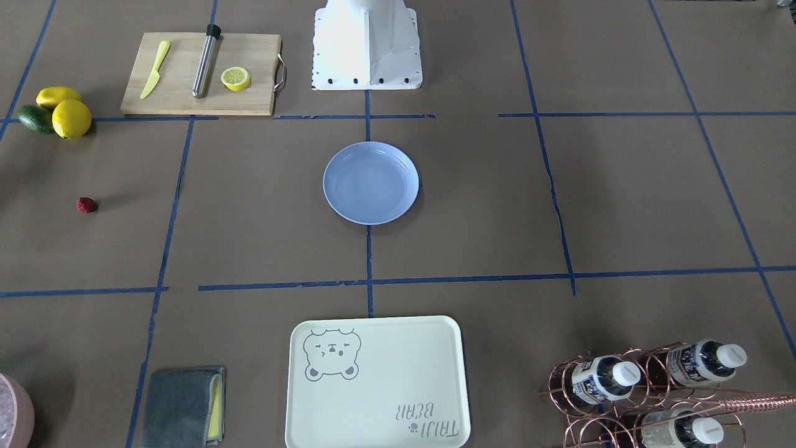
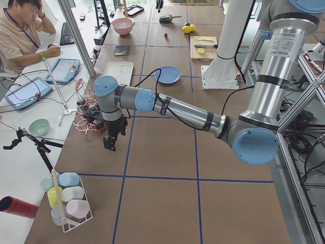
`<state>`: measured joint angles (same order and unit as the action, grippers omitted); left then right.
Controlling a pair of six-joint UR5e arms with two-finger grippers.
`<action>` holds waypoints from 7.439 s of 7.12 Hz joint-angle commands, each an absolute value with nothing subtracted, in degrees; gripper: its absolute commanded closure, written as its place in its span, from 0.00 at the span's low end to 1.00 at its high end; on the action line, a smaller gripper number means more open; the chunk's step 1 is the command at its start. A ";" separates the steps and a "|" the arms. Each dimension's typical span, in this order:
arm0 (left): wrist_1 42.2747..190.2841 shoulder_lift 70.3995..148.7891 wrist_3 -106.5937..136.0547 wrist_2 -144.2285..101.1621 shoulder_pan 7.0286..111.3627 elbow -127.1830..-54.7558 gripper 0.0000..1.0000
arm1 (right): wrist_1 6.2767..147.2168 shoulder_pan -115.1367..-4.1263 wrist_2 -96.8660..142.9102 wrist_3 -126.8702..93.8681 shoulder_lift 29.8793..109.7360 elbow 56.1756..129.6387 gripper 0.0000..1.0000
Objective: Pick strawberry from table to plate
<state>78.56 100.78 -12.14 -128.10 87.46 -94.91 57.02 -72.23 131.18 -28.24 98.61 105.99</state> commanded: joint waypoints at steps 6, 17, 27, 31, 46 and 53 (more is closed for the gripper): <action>78.66 95.71 -15.12 -134.03 89.56 -95.45 0.00 | 37.41 -43.96 105.82 -52.56 106.53 101.82 0.02; 78.75 95.27 -15.12 -134.12 89.47 -95.36 0.00 | 61.06 -40.45 105.12 -60.70 80.49 104.12 1.00; 78.75 95.19 -15.12 -134.30 89.47 -95.54 0.00 | 90.35 -18.02 84.38 -83.14 41.66 85.25 1.00; 78.75 95.19 -15.12 -135.88 89.47 -95.45 0.00 | 90.44 -18.02 84.37 -82.97 43.16 85.69 1.00; 78.66 94.48 -15.12 -135.70 89.47 -94.83 0.00 | 75.69 -80.01 124.03 -8.93 95.16 98.53 0.00; 78.31 94.57 -15.03 -135.53 89.47 -95.63 0.00 | 87.63 -90.35 133.51 9.32 101.25 100.19 0.00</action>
<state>78.36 94.56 -15.03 -135.66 89.47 -95.62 88.04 -90.36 133.52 9.24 100.48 100.09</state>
